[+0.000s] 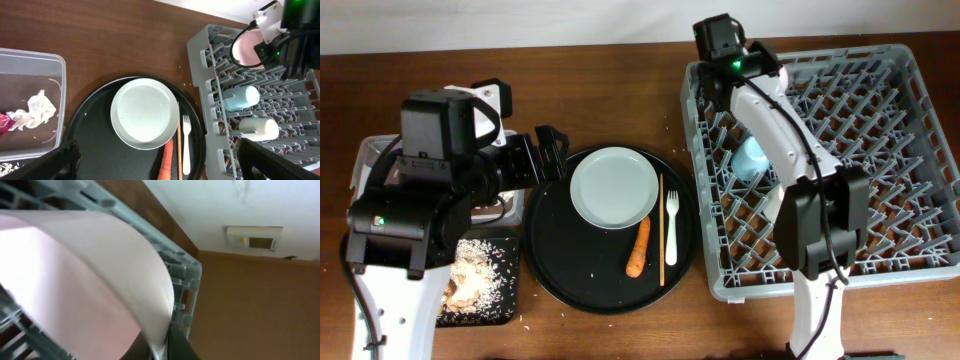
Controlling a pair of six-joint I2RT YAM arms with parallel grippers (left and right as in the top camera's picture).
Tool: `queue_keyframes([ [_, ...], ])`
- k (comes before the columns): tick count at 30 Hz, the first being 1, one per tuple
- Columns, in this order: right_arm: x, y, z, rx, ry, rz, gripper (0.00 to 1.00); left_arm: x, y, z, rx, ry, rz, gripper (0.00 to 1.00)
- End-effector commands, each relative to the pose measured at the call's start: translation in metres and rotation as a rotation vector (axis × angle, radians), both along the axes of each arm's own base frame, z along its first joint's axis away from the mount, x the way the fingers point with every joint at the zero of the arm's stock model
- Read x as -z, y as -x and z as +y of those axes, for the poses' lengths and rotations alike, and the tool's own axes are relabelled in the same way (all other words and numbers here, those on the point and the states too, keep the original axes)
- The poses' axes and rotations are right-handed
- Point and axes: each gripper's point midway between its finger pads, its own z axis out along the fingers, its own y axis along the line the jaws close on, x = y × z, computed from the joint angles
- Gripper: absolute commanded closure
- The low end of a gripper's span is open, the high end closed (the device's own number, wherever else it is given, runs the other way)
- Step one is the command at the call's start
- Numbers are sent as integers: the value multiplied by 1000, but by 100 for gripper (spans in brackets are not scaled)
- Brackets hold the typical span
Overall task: Sort waste into correct bins and load items into the dishwasher rack
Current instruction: 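Carry the pink bowl with the right gripper to the rack's back-left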
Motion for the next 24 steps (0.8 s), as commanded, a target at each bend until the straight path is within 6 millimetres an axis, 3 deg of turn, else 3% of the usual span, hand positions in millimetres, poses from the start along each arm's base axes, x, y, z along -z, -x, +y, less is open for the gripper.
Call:
queue_keyframes([
  [1, 23, 7, 22, -22, -38, 34, 89, -4, -1, 2, -1, -11, -15, 1],
  [8, 25, 13, 41, -42, -48, 38, 80, -4, -1, 2, -1, -11, -15, 1],
  [9, 26, 14, 44, -49, -47, 42, 71, -4, -1, 2, -1, -11, -14, 1],
  [10, 26, 15, 47, -54, -46, 44, 55, -4, -1, 2, -1, -11, -14, 1],
  [11, 25, 15, 50, -60, -46, 43, 51, -4, -1, 2, -1, -11, -14, 1],
  [18, 25, 21, 71, -82, -97, 35, 48, -4, -1, 2, -1, -11, -14, 1],
  [24, 8, 34, 102, -148, -340, 33, 48, -4, -1, 2, -1, -11, -14, 1],
])
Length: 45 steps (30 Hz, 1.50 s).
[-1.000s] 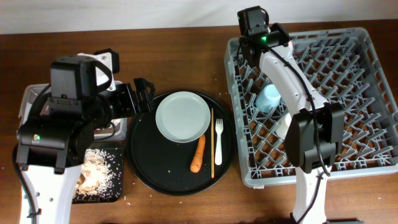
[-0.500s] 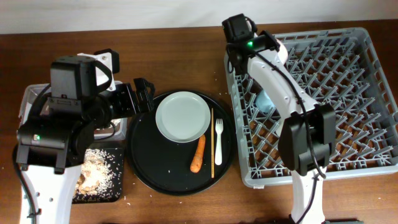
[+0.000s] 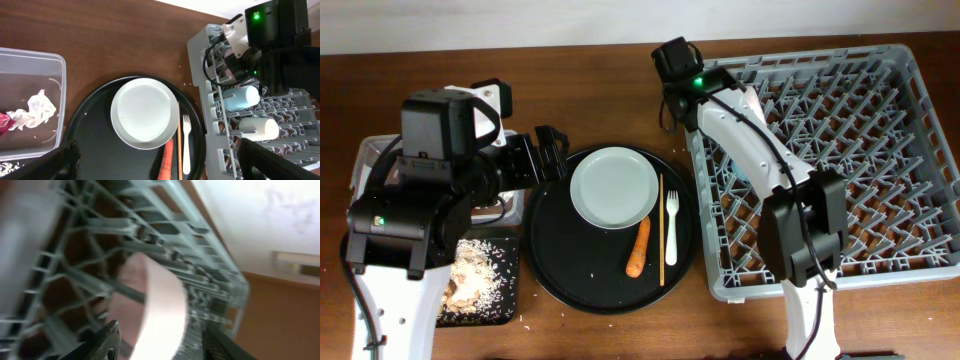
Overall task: Sort waste into correct bins and load items into the dishwasher rack
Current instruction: 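Carry the pink bowl with the right gripper to the rack's back-left, then lower the pink bowl upside down into the rack and release it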
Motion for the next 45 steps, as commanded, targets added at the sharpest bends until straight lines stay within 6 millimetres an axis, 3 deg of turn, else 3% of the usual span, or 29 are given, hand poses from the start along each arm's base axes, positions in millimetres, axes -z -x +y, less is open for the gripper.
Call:
queue_keyframes([
  [1, -41, 9, 20, -8, -216, -77, 48, -4, -1, 2, -1, -11, -16, 1],
  [5, -79, 18, 14, 14, -426, -127, 48, -4, -1, 2, -1, -11, -16, 1],
  [8, -115, 25, -14, 94, -653, -186, 50, -4, -1, 2, -1, -11, -16, 1],
  [10, -123, 28, -38, 159, -743, -202, 59, -4, -1, 2, -1, -11, -16, 1],
  [12, -117, 31, -71, 254, -830, -182, 78, -4, -1, 2, -1, -11, -16, 1],
  [14, -105, 33, -84, 297, -901, -140, 96, -4, -1, 2, -1, -11, -16, 1],
  [18, -59, 36, -92, 344, -1089, 13, 96, -4, -1, 2, -1, -11, -16, 1],
  [22, -15, 33, -80, 363, -1116, 118, 96, -4, -1, 2, -1, -11, -16, 1],
  [25, 5, 30, -64, 351, -1108, 163, 96, -4, -1, 2, -1, -11, -16, 1],
  [32, 10, 35, -35, 309, -1098, 214, 96, -4, -1, 2, -1, -11, -16, 1],
  [40, -31, 19, -57, 291, -1116, 95, 96, -4, -1, 2, -1, -11, -16, 1],
  [45, -21, 19, -65, 319, -1087, 100, 96, -4, -1, 2, -1, -11, -14, 1],
])
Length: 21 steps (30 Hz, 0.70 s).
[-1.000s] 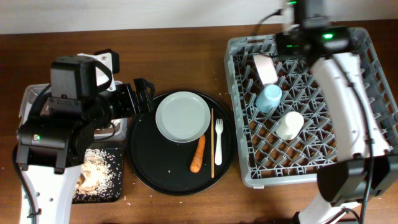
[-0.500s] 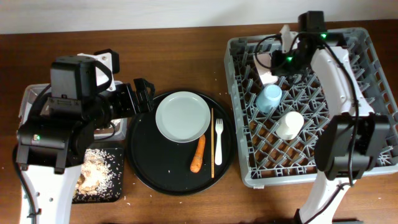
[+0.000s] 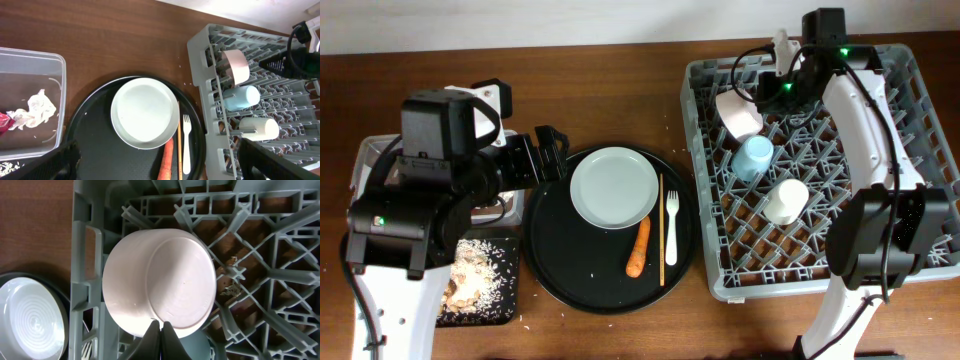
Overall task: Sort waste into correct bins and load items into the dishwasher rack
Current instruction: 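Lower the pink bowl upside down into the rack and release it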
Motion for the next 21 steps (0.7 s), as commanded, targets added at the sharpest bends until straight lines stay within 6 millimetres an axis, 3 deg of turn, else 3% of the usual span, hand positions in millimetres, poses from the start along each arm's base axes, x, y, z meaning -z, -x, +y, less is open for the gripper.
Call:
queue_keyframes([
  [1, -6, -3, -5, 14, 27, -23, 96, -4, -1, 2, -1, -11, -14, 1],
  [12, 36, 1, 1, 15, 5, 91, 96, -4, -1, 2, -1, -11, -14, 1],
  [18, 34, 21, 18, -49, 10, 155, 96, -4, -1, 2, -1, -11, -14, 1],
  [21, 8, 23, 17, -47, 10, 133, 96, -4, -1, 2, -1, -11, -14, 1],
])
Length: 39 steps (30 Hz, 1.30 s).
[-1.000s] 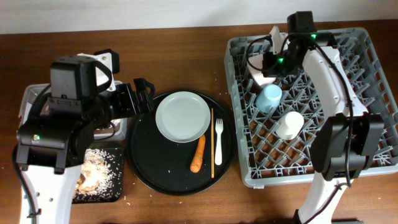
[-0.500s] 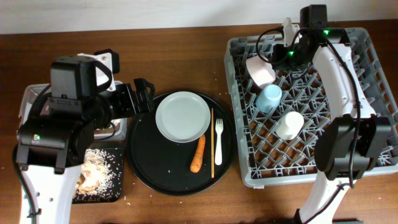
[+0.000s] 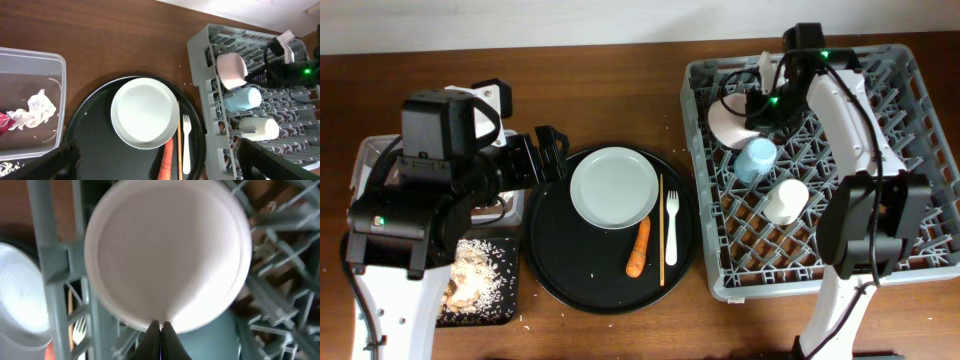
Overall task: Sort waste into correct bins and load items into the dishwasher rack
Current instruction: 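Lower the pink bowl upside down into the rack and release it, then move the left gripper to the light-green plate edge and grasp it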
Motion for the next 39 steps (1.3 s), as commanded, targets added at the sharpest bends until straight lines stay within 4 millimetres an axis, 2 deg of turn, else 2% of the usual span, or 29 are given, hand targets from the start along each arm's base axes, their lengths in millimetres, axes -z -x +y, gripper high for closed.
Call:
queue_keyframes([
  [1, -44, -7, 3, -17, -2, -93, 95, -4, -1, 2, -1, -11, -14, 1],
  [3, -75, -3, 3, -17, -2, -133, 94, -4, -1, 2, -1, -11, -14, 1],
  [5, -116, 11, 3, -17, -1, -168, 88, -4, -1, 2, -1, -11, -14, 1],
  [7, -145, 27, 3, -17, -1, -182, 80, -4, -1, 2, -1, -11, -14, 1],
  [10, -185, 54, 2, -15, 0, -207, 61, -4, -1, 2, -1, -11, -14, 1],
  [12, -198, 68, 2, 0, -6, -209, 50, -4, -1, 2, -1, -11, -14, 1],
  [15, -198, 85, 2, 16, -11, -154, 49, -4, -1, 2, -1, -11, -14, 1],
  [17, -199, 86, 7, 7, -33, -154, 48, -4, -1, 2, -1, -11, -14, 1],
  [19, -202, 87, 17, -10, -90, -154, 42, -4, -1, 2, -1, -11, -14, 1],
  [25, -202, 87, 17, -10, -89, -154, 36, -4, -1, 2, -1, -11, -14, 1],
  [28, -202, 87, 16, -10, -88, -154, 27, -4, -1, 2, -1, -11, -14, 1],
  [34, -202, 87, 16, -9, -85, -153, 18, -4, -1, 2, -1, -11, -14, 1],
  [38, -202, 87, 16, -9, -85, -154, 1, -4, -1, 2, -1, -11, -14, 1],
  [39, -202, 87, 16, -9, -85, -154, 1, -4, -1, 2, -1, -12, -15, 1],
])
